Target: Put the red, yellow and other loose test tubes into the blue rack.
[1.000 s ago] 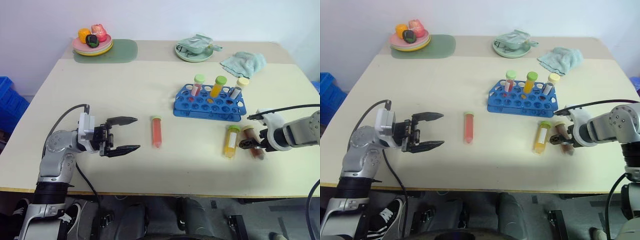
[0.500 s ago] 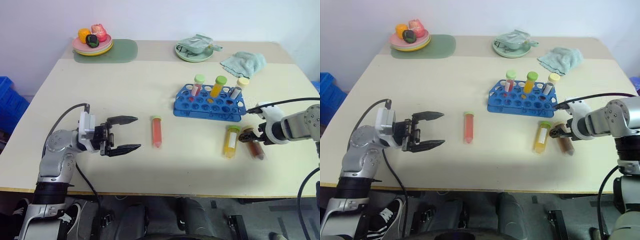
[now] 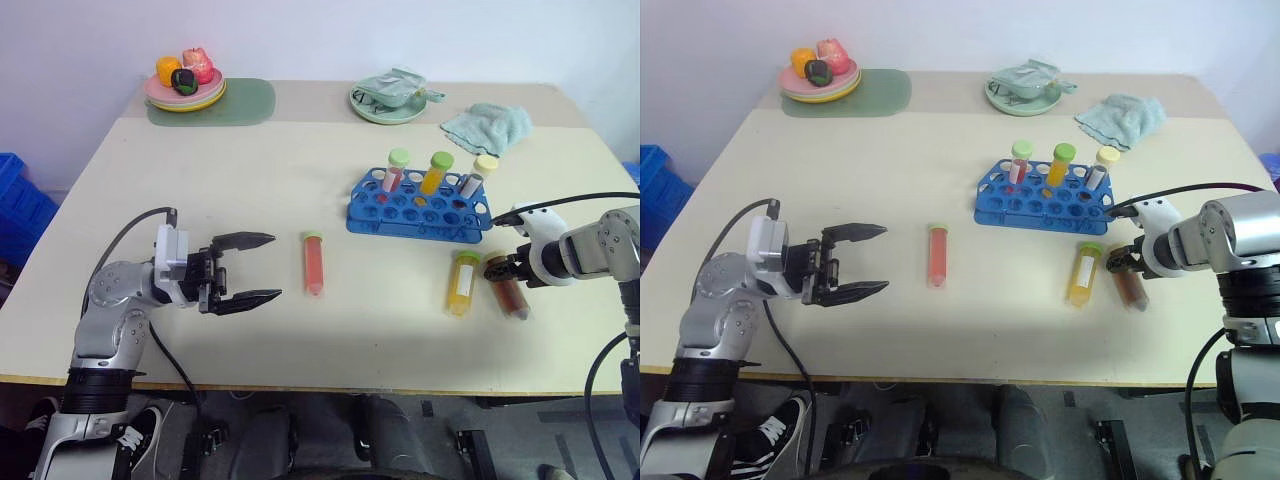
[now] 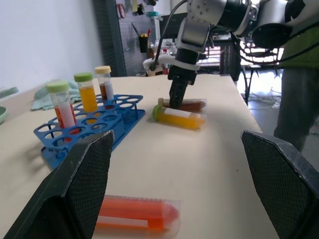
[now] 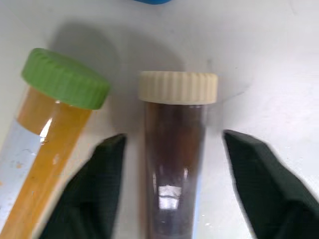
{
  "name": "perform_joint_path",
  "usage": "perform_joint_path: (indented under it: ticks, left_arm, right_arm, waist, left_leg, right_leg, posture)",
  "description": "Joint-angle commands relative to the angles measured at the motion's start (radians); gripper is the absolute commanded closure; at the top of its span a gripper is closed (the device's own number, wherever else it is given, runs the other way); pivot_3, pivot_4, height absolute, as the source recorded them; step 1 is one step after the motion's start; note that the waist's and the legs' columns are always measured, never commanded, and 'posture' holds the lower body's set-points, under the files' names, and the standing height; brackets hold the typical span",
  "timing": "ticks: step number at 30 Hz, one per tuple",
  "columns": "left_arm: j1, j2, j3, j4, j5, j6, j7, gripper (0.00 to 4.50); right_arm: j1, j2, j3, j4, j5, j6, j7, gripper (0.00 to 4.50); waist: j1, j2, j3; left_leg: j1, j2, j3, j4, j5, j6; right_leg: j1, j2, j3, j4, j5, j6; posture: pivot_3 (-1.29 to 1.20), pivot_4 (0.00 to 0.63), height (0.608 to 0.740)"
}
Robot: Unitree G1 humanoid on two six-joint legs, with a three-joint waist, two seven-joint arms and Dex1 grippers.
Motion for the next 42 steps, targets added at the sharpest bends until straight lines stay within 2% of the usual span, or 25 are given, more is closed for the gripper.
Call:
perform_joint_path:
  ticks: [1, 4, 8, 20, 23, 24, 25, 31, 36, 39, 42]
  left_arm:
    - [-0.002, 0.012, 0.016, -0.027, -0.016, 0.004, 0.002, 0.3]
    - [-0.005, 0.012, 0.014, -0.025, -0.015, 0.004, 0.002, 0.3]
    - [-0.012, 0.008, 0.011, -0.023, -0.014, 0.009, 0.003, 0.3]
    - [-0.022, 0.004, 0.01, -0.016, -0.012, 0.011, 0.008, 0.3]
    - [-0.02, 0.003, 0.01, -0.018, -0.012, 0.012, 0.01, 0.3]
    - [-0.02, 0.004, 0.011, -0.018, -0.012, 0.011, 0.01, 0.3]
    - [-0.018, 0.005, 0.011, -0.019, -0.013, 0.011, 0.01, 0.3]
    - [-0.013, 0.006, 0.012, -0.026, -0.015, 0.013, 0.011, 0.3]
    - [-0.017, 0.012, 0.016, -0.022, -0.016, 0.014, 0.008, 0.3]
    - [-0.025, 0.013, 0.021, -0.006, -0.017, 0.011, 0.004, 0.3]
    - [-0.037, 0.008, 0.02, 0.011, -0.015, 0.003, 0.002, 0.3]
  right_arm:
    - [-0.015, -0.003, -0.004, -0.024, -0.026, 0.006, 0.019, 1.22]
    - [-0.011, -0.002, -0.006, -0.026, -0.036, 0.007, 0.033, 1.22]
    - [-0.008, 0.005, -0.008, -0.022, -0.055, 0.004, 0.045, 2.39]
    - [-0.009, 0.012, -0.01, -0.025, -0.1, 0.005, 0.075, 2.39]
    - [-0.008, 0.014, -0.013, -0.026, -0.108, 0.003, 0.082, 3.17]
    - [-0.008, 0.012, -0.01, -0.028, -0.107, 0.004, 0.088, 3.55]
    - [-0.007, 0.012, -0.011, -0.032, -0.11, 0.005, 0.087, 3.72]
    - [-0.015, -0.002, -0.018, -0.037, -0.115, 0.006, 0.1, 3.72]
    - [-0.015, -0.064, -0.045, -0.07, -0.083, 0.007, 0.121, 3.72]
    - [-0.006, -0.092, -0.108, -0.096, -0.037, 0.007, 0.114, 3.72]
    - [0.001, -0.057, -0.221, -0.133, -0.039, 0.007, 0.08, 3.72]
  waist:
    - [0.0, 0.0, 0.0]
    - [0.0, 0.0, 0.0]
    - [0.0, 0.0, 0.0]
    - [0.0, 0.0, 0.0]
    - [0.0, 0.0, 0.0]
    - [0.0, 0.0, 0.0]
    - [0.0, 0.0, 0.0]
    - [0.0, 0.0, 0.0]
    - [0.002, 0.001, 0.0]
    - [0.0, 0.001, 0.001]
    - [0.0, 0.001, 0.001]
  left_leg:
    - [0.0, 0.0, 0.0, 0.0, 0.0, 0.0]
    - [0.0, 0.0, 0.0, 0.0, 0.0, 0.0]
    - [0.0, 0.0, 0.0, 0.0, 0.0, 0.0]
    - [0.0, 0.0, 0.0, 0.0, 0.0, 0.0]
    - [0.0, 0.0, 0.0, 0.0, 0.0, 0.0]
    - [0.0, 0.0, 0.0, 0.0, 0.0, 0.0]
    - [0.0, 0.0, 0.0, 0.0, 0.0, 0.0]
    - [0.0, 0.0, 0.0, 0.0, 0.0, 0.0]
    - [0.0, 0.0, 0.0, 0.0, 0.0, 0.0]
    - [0.0, 0.0, 0.0, 0.0, 0.0, 0.0]
    - [0.0, 0.0, 0.0, 0.0, 0.0, 0.001]
  right_leg:
    - [0.0, 0.0, 0.0, 0.0, 0.0, 0.0]
    - [0.0, 0.0, 0.0, 0.0, 0.0, 0.0]
    - [0.0, 0.0, 0.0, 0.0, 0.0, 0.0]
    - [0.0, 0.0, 0.0, 0.0, 0.0, 0.0]
    - [0.0, 0.0, 0.0, 0.0, 0.0, 0.0]
    - [0.0, 0.0, 0.0, 0.0, 0.0, 0.0]
    - [0.0, 0.0, 0.0, 0.0, 0.0, 0.0]
    - [0.0, 0.0, 0.0, 0.0, 0.0, 0.0]
    - [0.0, 0.0, 0.0, 0.0, 0.0, 0.0]
    - [0.0, 0.0, 0.0, 0.0, 0.0, 0.0]
    - [0.0, 0.0, 0.0, 0.0, 0.0, 0.0]
  posture:
    - [0.0, 0.15, 0.74]
    - [0.0, 0.15, 0.74]
    - [0.0, 0.15, 0.74]
    - [0.0, 0.15, 0.74]
    - [0.0, 0.15, 0.74]
    - [0.0, 0.15, 0.74]
    - [0.0, 0.15, 0.74]
    - [0.0, 0.15, 0.74]
    - [0.0, 0.15, 0.74]
    - [0.0, 0.15, 0.74]
    - [0.0, 0.15, 0.74]
